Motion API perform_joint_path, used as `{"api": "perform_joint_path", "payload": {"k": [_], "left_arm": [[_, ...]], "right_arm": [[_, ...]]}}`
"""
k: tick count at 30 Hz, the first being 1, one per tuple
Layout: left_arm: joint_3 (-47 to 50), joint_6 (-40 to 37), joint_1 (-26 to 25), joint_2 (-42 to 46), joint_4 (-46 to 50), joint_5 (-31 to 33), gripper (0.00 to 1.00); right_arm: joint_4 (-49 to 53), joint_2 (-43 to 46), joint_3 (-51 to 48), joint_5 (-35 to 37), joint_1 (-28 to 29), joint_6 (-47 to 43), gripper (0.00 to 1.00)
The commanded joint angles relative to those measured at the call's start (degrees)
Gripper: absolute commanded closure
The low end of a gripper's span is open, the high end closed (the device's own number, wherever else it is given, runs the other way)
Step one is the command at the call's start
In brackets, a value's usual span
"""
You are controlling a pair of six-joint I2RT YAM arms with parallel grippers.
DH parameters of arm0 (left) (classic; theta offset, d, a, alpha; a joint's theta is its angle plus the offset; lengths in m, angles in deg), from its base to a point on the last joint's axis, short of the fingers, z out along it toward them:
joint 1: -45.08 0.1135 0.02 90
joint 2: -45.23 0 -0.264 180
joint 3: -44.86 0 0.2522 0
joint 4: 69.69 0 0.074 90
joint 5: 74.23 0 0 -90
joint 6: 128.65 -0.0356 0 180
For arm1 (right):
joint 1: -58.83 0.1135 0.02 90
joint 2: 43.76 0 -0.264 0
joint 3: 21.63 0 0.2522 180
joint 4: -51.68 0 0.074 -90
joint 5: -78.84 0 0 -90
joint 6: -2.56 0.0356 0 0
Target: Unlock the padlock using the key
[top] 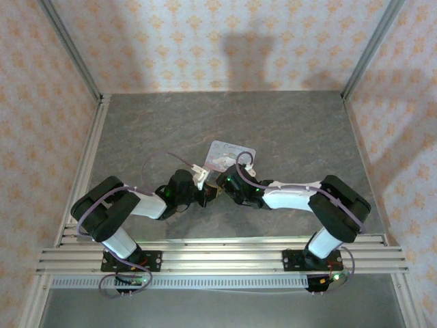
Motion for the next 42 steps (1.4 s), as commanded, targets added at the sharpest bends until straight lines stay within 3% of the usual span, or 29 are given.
{"api": "perform_joint_path", "payload": {"k": [1,6,13,24,31,42], "left_arm": [[0.34,0.35,0.45,1.35,-1.11,-1.86,1.0],[0.15,-0.13,0.7,1.61,-0.17,-2.26,1.0],[-0.24,-1.94,1.14,3.33,3.14,-2.26,1.0],[-0.46,-4.48,2.15,5.68,7.8,-2.39,1.0],[0.32,-7.27,1.87,7.69,9.95,1.43,1.0],[-0.63,-22.27,-4.71,12.65,20.11,18.54,1.0]], "right_arm": [[-2.81,-1.27,0.21,2.11,0.5,0.49,0.43],[-4.72,-2.38,0.21,2.01,0.5,0.46,0.46],[-4.3,-2.51,0.95,2.49,0.5,-1.63,0.7],[-5.96,-3.01,1.8,0.09,0.43,-2.42,1.0],[-4.71,-1.57,2.15,0.3,0.44,-1.19,1.0],[3.61,0.24,6.62,-1.02,0.41,2.54,1.0]]}}
